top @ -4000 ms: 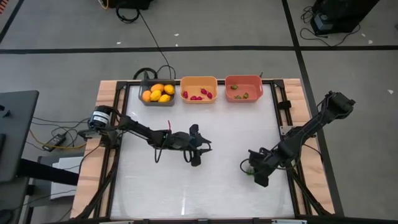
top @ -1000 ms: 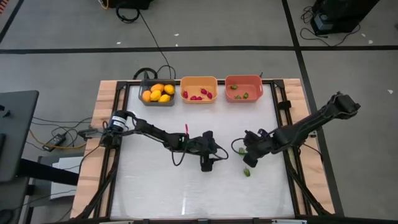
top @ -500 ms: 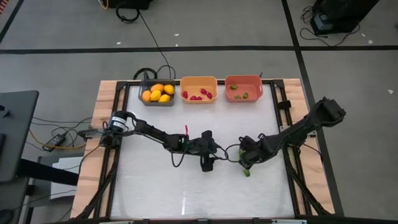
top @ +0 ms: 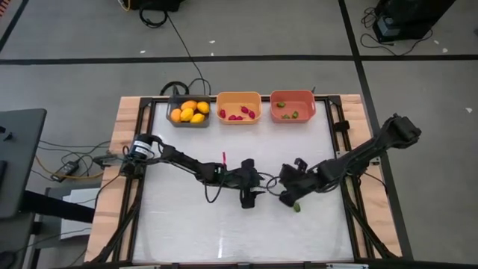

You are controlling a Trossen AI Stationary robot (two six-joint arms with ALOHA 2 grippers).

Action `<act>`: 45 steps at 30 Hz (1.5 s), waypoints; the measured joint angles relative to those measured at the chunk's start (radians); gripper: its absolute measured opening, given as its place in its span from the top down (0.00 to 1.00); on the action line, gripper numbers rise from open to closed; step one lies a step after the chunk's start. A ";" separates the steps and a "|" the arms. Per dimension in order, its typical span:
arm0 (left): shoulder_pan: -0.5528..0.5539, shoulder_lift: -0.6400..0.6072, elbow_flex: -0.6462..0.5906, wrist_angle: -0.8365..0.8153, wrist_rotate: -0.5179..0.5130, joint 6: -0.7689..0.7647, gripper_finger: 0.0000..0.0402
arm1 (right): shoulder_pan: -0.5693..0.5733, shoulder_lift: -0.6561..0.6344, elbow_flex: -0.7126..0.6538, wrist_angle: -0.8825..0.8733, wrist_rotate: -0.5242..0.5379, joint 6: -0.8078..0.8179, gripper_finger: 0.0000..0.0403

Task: Sort produce into baskets
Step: Put the green chili pepper into the orange bin

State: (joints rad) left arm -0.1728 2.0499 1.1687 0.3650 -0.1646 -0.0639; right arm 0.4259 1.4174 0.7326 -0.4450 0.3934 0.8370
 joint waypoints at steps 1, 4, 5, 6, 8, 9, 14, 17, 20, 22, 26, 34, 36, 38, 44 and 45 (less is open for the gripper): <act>-0.001 0.000 0.000 -0.011 0.000 0.000 0.38 | 0.000 -0.020 0.000 -0.007 0.006 -0.001 0.98; -0.003 -0.001 0.001 -0.089 0.000 0.003 0.38 | 0.000 -0.039 0.000 -0.066 0.017 0.020 0.98; -0.003 -0.002 0.001 -0.133 0.000 0.001 0.38 | 0.001 -0.044 -0.002 -0.099 0.021 0.031 0.98; -0.002 -0.009 0.001 -0.190 -0.005 -0.015 0.38 | 0.004 -0.053 -0.002 -0.108 0.027 0.043 0.98; 0.004 -0.017 0.004 -0.284 -0.034 -0.076 0.38 | 0.012 -0.058 0.003 -0.134 0.031 0.070 0.98; 0.008 -0.028 0.006 -0.326 -0.041 -0.097 0.38 | 0.016 -0.055 0.001 -0.157 0.031 0.081 0.98; 0.016 -0.036 0.006 -0.366 -0.042 -0.124 0.40 | 0.031 -0.041 0.001 -0.155 0.032 0.088 0.98; 0.016 -0.024 0.007 -0.353 -0.036 -0.123 0.47 | 0.036 -0.037 0.000 -0.150 0.035 0.088 0.98; 0.017 -0.018 0.008 -0.349 -0.029 -0.119 0.60 | 0.037 -0.035 0.000 -0.107 0.070 0.087 0.98; 0.019 -0.018 0.008 -0.344 -0.028 -0.098 0.70 | 0.037 -0.024 0.000 -0.035 0.107 0.075 0.98; 0.020 -0.016 0.005 -0.280 -0.052 -0.058 0.84 | 0.037 0.032 0.001 0.153 0.134 0.021 0.95; -0.019 -0.028 0.040 -0.338 -0.139 0.036 0.74 | -0.025 0.105 0.000 0.258 -0.017 0.031 0.73; -0.032 -0.032 0.051 -0.345 -0.191 0.057 0.72 | -0.037 0.104 0.000 0.265 -0.008 0.031 0.65; -0.049 -0.041 0.054 -0.347 -0.231 0.083 0.71 | -0.047 0.103 0.000 0.289 -0.005 0.023 0.58; -0.097 -0.042 0.083 -0.339 -0.340 0.186 0.73 | -0.064 0.103 0.000 0.393 -0.041 -0.008 0.45; -0.104 -0.042 0.086 -0.332 -0.360 0.201 0.73 | -0.064 0.103 0.000 0.406 -0.043 -0.012 0.44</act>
State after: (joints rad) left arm -0.2763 2.0075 1.2542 0.0333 -0.5248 0.1373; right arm 0.3620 1.5204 0.7330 -0.0390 0.3502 0.8250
